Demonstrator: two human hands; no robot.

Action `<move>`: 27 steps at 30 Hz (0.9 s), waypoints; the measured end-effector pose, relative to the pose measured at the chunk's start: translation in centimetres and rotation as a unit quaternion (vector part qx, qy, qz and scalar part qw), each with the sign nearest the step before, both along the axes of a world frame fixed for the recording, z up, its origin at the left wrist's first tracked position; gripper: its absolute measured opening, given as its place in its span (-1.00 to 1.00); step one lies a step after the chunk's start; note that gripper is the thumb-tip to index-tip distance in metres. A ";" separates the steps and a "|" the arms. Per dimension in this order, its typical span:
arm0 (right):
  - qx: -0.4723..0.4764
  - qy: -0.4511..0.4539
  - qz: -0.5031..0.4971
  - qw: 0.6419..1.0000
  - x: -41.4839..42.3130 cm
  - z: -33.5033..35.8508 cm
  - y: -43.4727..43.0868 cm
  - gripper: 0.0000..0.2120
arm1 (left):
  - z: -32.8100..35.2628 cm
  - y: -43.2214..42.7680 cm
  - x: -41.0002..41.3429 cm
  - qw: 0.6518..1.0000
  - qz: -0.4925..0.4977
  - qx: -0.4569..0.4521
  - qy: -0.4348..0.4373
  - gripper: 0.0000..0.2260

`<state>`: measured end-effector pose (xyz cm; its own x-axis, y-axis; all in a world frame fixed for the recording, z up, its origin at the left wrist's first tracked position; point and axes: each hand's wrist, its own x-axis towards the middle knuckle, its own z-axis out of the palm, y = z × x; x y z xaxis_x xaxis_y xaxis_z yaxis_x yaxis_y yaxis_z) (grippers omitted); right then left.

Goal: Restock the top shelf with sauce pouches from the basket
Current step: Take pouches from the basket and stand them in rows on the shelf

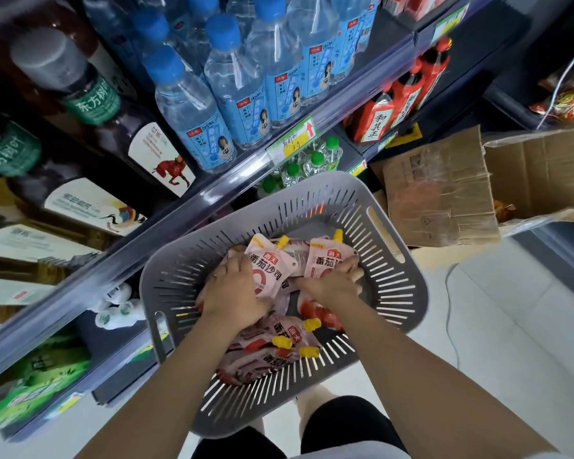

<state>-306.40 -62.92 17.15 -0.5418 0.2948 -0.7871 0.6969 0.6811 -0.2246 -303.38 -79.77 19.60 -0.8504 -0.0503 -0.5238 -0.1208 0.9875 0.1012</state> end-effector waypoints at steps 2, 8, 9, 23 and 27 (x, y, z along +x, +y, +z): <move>0.003 0.024 0.007 1.000 0.3 -0.1 -0.1 0.31 | -0.4 0.5 0.1 1.000 0.009 -0.009 -0.002 -0.11; 0.009 0.042 0.022 0.999 0.2 -0.4 -0.8 0.29 | -0.8 1.0 0.1 1.000 0.028 0.002 0.004 -0.02; 0.018 0.044 0.030 0.998 0.2 -0.6 -0.8 0.30 | -0.9 1.0 -0.1 0.999 0.032 0.003 -0.001 -0.01; 0.018 0.028 0.016 0.999 -0.9 -0.8 -1.5 0.27 | -1.6 2.0 -0.4 0.998 0.045 -0.042 -0.007 0.05; 0.016 0.024 -0.014 0.999 -1.0 -0.7 -1.8 0.23 | -1.4 2.1 -0.7 0.997 0.052 -0.047 -0.022 0.06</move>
<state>-307.37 -64.76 16.49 -0.5708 0.3347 -0.7498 0.7039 0.6696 -0.2370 -304.07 -77.67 18.16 -0.8142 -0.1886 -0.5490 -0.2262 0.9741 0.0009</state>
